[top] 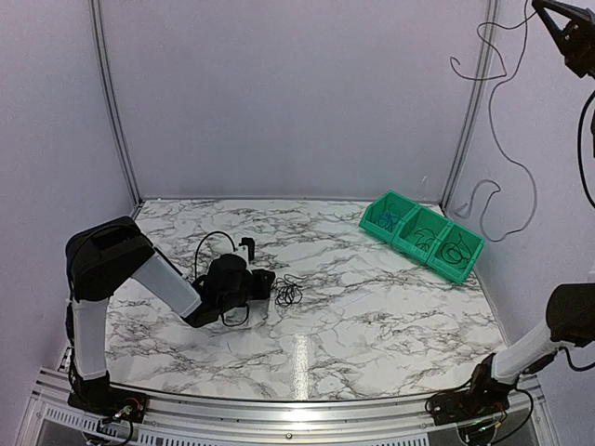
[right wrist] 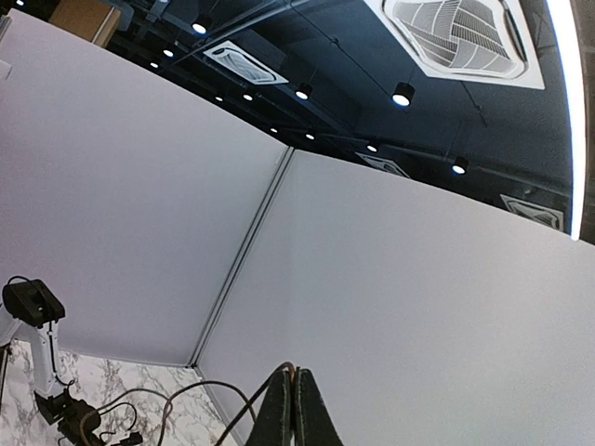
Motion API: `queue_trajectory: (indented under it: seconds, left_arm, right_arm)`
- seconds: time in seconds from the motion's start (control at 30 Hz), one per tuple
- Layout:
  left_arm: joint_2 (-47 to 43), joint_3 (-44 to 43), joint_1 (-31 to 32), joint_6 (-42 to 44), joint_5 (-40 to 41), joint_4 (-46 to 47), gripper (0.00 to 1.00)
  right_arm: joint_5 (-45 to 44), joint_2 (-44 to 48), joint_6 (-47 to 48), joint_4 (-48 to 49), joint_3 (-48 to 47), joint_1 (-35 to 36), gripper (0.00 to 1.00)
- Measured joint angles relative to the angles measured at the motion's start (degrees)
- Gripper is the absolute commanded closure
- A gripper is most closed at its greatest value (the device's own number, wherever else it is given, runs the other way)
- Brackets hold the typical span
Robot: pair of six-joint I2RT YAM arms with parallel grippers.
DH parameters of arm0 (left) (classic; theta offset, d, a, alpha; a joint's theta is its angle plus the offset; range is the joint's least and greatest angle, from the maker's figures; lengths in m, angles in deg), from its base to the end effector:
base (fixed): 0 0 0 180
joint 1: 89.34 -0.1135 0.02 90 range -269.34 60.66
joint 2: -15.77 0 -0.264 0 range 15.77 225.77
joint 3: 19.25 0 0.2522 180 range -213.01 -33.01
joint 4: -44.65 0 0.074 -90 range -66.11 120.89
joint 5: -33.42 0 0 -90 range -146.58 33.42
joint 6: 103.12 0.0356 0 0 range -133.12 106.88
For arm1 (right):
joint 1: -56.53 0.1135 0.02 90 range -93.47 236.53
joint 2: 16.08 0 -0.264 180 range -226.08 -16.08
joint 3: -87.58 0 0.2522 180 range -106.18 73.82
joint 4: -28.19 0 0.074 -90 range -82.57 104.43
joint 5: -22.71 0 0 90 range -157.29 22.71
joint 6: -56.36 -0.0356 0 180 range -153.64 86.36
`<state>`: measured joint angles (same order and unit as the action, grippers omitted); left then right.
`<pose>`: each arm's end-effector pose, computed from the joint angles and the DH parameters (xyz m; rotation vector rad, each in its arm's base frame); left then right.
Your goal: Untangle the cables
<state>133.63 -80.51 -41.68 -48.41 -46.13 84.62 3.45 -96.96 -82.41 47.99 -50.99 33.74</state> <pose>0.2652 -0.2814 0.1052 0.0775 1.9392 -0.8227 0.1343 -0.0200 0.6710 -0.8979 0.8842 0.5274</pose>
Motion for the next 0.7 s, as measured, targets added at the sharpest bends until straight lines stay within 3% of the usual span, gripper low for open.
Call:
queue_trajectory:
  seconds: [0.1, 0.27, 0.47, 0.7]
  left_arm:
    - [-1.0, 1.1, -0.4, -0.4, 0.0, 0.0, 0.88]
    - [-4.5, 2.6, -0.6, 0.2, -1.2, 0.0, 0.77]
    - [-8.9, 3.8, -0.5, 1.5, -3.3, 0.0, 0.71]
    - [-13.2, 5.7, -0.5, 2.0, -4.1, 0.0, 0.67]
  right_arm:
    - [-0.2, 1.9, 1.4, -1.6, 6.2, 0.0, 1.00]
    - [1.8, 8.5, 5.8, -4.4, 26.8, -0.2, 1.00]
    - [4.3, 14.1, 16.7, -15.9, 49.4, 0.8, 1.00]
    - [3.3, 17.9, 35.2, -34.9, 55.7, 6.3, 1.00]
